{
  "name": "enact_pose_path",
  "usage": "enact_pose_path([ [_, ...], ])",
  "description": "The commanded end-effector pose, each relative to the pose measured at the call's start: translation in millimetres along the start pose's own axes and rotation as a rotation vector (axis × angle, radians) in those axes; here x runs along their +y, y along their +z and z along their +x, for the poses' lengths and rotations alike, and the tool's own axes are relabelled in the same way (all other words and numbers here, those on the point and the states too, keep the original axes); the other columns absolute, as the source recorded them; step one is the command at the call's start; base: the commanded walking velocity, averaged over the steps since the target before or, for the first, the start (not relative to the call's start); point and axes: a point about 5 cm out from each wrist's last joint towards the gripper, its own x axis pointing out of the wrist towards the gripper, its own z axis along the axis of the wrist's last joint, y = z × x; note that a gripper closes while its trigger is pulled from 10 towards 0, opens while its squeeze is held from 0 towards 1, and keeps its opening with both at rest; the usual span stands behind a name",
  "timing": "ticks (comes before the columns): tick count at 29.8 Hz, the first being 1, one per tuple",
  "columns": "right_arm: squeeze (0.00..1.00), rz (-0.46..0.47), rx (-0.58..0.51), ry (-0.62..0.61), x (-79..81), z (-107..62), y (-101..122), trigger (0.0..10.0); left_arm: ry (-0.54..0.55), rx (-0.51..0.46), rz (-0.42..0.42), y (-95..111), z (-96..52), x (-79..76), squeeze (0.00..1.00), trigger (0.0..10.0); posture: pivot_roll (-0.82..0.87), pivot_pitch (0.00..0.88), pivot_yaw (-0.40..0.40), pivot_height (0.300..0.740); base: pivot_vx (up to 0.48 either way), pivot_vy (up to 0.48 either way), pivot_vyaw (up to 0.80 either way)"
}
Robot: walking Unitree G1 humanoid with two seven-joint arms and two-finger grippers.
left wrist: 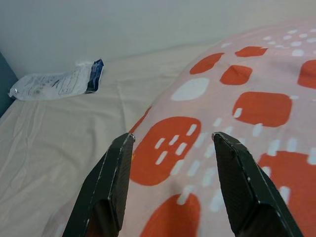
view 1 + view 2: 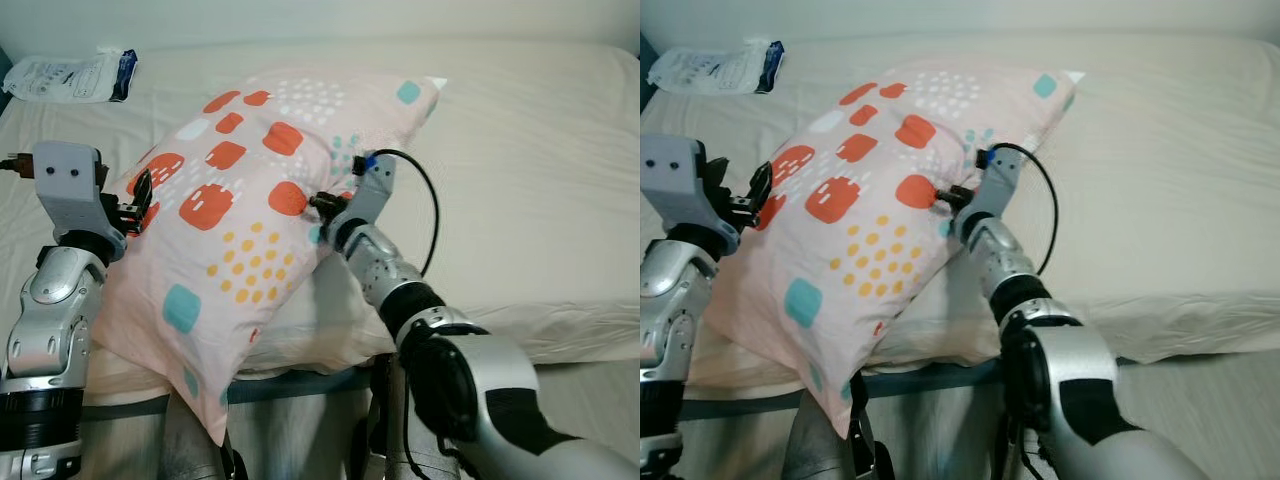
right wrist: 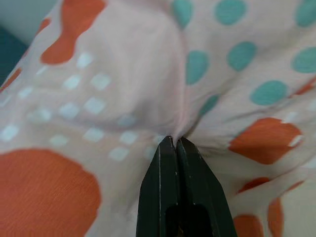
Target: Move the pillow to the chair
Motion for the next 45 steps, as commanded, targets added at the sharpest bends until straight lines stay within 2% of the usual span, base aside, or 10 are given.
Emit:
enact_pose_path([
  [1, 0.0, -0.022, 0.033, 0.014, 6.0, -1.0, -11, 0.0, 0.018, 0.001, 0.021, 0, -0.5, 7.3, 0.0, 10.0, 0.15, 0.296, -0.045, 0.536, 0.0, 0.0, 0.0],
  [9, 0.0, -0.113, -0.011, 0.17, 70.0, -11.1, -25, 0.0, 0.016, -0.007, 0.023, 2, -0.9, 7.8, 0.0, 10.0, 0.14, 0.288, -0.055, 0.536, 0.0, 0.0, 0.0],
  [14, 0.0, -0.074, 0.04, 0.153, 58.5, -30.6, -8, 0.0, 0.005, -0.008, 0.022, 2, -2.6, 7.2, 0.0, 10.0, 0.12, 0.285, -0.054, 0.536, 0.0, 0.0, 0.0],
  [23, 0.0, -0.189, 0.025, 0.03, -1.0, -72.4, 3, 0.0, -0.006, 0.012, 0.004, -8, -0.8, -1.8, 0.0, 10.0, 0.09, 0.277, -0.043, 0.536, 0.0, 0.0, 0.0],
  [24, 0.0, -0.219, -0.002, -0.015, -14.2, -66.7, 11, 10.0, -0.01, 0.01, 0.002, -8, 0.7, -3.3, 0.0, 10.0, 0.1, 0.276, -0.041, 0.536, 0.0, 0.0, 0.0],
  [28, 0.08, -0.23, -0.037, -0.09, -33.5, -60.8, 24, 10.0, -0.014, 0.007, 0.001, -7, 2.4, -4.5, 0.0, 10.0, 0.1, 0.275, -0.041, 0.536, 0.0, 0.0, 0.0],
  [29, 1.0, -0.229, -0.073, -0.166, -62.2, -52.3, 41, 10.0, -0.016, 0.003, 0.005, -5, 3.8, -2.7, 0.0, 10.0, 0.11, 0.269, -0.038, 0.536, 0.0, 0.0, 0.0],
  [34, 1.0, -0.191, -0.097, -0.244, -91.9, -48.2, 53, 10.0, -0.015, 0.003, 0.012, -4, 4.2, 0.3, 0.0, 10.0, 0.11, 0.268, -0.034, 0.536, 0.0, 0.0, 0.0],
  [37, 1.0, -0.011, -0.046, -0.339, -127.1, -51.4, 46, 10.0, -0.01, 0.005, 0.018, -4, 4.6, 2.0, 0.0, 10.0, 0.12, 0.27, -0.029, 0.536, 0.0, 0.0, 0.0],
  [45, 1.0, 0.218, -0.124, -0.27, -133.4, -50.4, 49, 10.0, -0.003, 0.007, 0.029, -3, 4.3, 3.4, 0.0, 10.0, 0.14, 0.27, -0.024, 0.536, 0.0, 0.0, 0.0],
])
